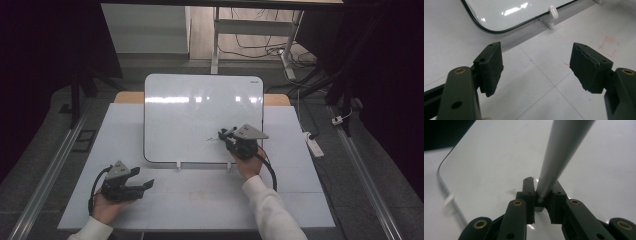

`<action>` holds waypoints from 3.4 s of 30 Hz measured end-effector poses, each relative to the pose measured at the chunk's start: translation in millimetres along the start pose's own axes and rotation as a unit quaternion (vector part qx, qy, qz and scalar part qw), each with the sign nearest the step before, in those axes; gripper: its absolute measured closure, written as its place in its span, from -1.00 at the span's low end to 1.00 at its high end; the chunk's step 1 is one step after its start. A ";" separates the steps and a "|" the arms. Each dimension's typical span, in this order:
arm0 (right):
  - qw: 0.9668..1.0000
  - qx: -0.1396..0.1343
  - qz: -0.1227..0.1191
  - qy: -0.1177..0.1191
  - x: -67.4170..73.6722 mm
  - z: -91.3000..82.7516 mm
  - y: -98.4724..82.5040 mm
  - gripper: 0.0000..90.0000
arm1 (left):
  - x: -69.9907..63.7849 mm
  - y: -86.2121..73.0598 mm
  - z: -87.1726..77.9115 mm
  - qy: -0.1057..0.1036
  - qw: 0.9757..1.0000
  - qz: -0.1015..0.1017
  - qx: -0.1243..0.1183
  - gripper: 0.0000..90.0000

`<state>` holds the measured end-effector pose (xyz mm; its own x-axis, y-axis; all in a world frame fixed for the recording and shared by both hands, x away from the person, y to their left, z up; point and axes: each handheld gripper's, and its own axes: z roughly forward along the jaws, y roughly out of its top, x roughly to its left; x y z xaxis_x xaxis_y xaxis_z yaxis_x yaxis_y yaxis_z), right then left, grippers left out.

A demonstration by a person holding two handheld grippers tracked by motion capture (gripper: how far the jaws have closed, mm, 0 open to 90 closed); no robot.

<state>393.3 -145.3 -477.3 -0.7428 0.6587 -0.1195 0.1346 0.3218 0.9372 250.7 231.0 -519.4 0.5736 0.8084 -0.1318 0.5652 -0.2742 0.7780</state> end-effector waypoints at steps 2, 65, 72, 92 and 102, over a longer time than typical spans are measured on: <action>1.000 0.006 -0.018 0.004 1.8 -0.4 -0.5 0.73 | -0.9 -0.1 -0.4 0.001 1.000 0.002 0.000 -0.40; 0.996 0.014 0.012 0.087 16.4 0.7 10.0 0.73 | 1.9 0.5 -2.0 0.003 1.000 -0.005 -0.010 -0.40; 0.991 0.013 0.019 0.128 21.0 -20.7 11.7 0.73 | 0.1 1.3 -6.3 0.010 1.000 -0.007 -0.028 -0.39; 0.977 0.055 0.015 0.204 50.9 -22.9 3.0 0.73 | -18.9 21.9 -14.9 0.007 0.997 0.016 -0.074 -0.36; 0.973 0.064 0.015 0.223 62.0 -16.7 2.8 0.73 | -63.4 73.5 2.3 -0.046 0.991 0.082 -0.094 -0.34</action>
<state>336.6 -114.9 -476.6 -0.9440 0.3180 0.0879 0.2198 0.4075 0.8864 257.2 158.4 -455.3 0.7054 0.7075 -0.0427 0.3442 -0.2892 0.8932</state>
